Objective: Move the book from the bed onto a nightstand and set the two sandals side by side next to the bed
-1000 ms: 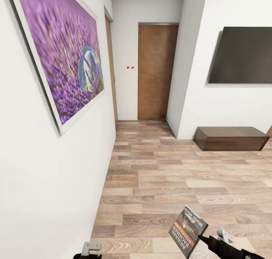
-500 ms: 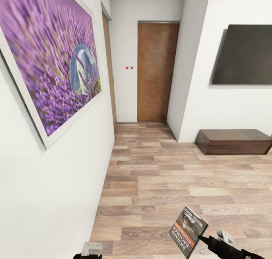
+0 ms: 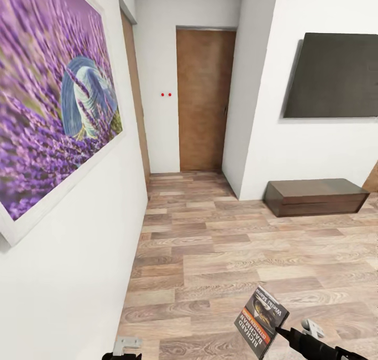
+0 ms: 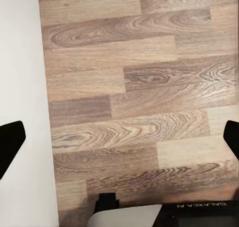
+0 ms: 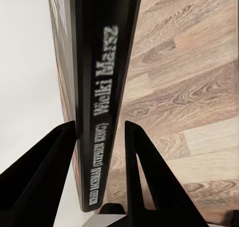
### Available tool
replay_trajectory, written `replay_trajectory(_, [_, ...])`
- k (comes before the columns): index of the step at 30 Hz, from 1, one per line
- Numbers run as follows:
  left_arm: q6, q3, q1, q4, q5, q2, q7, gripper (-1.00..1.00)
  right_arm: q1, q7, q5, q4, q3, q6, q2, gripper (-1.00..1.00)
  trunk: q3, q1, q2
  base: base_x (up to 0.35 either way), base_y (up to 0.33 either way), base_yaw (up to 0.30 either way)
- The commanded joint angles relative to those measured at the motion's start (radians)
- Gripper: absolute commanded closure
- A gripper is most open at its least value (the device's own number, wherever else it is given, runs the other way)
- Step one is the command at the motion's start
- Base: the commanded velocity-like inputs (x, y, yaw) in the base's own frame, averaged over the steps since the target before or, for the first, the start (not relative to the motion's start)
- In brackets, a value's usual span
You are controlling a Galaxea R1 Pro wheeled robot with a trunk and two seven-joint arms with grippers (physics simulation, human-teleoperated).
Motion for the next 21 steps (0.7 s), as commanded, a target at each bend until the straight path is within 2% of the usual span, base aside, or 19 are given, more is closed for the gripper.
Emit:
replay_trajectory(1, [-0.003,0.009,-0.001,0.001,-0.010,0.000,-0.001,-1.00,-0.002,0.005,-0.011,0.003,0.001,0.008,0.000,1.00,-0.002,0.001,-0.002,0.331,0.000,-0.120])
replay_trajectory(21, [-0.003,0.008,-0.001,0.000,-0.010,0.000,-0.001,-1.00,-0.002,0.005,-0.011,0.003,0.002,0.009,0.000,1.00,-0.002,0.001,-0.002,0.330,0.000,-0.016])
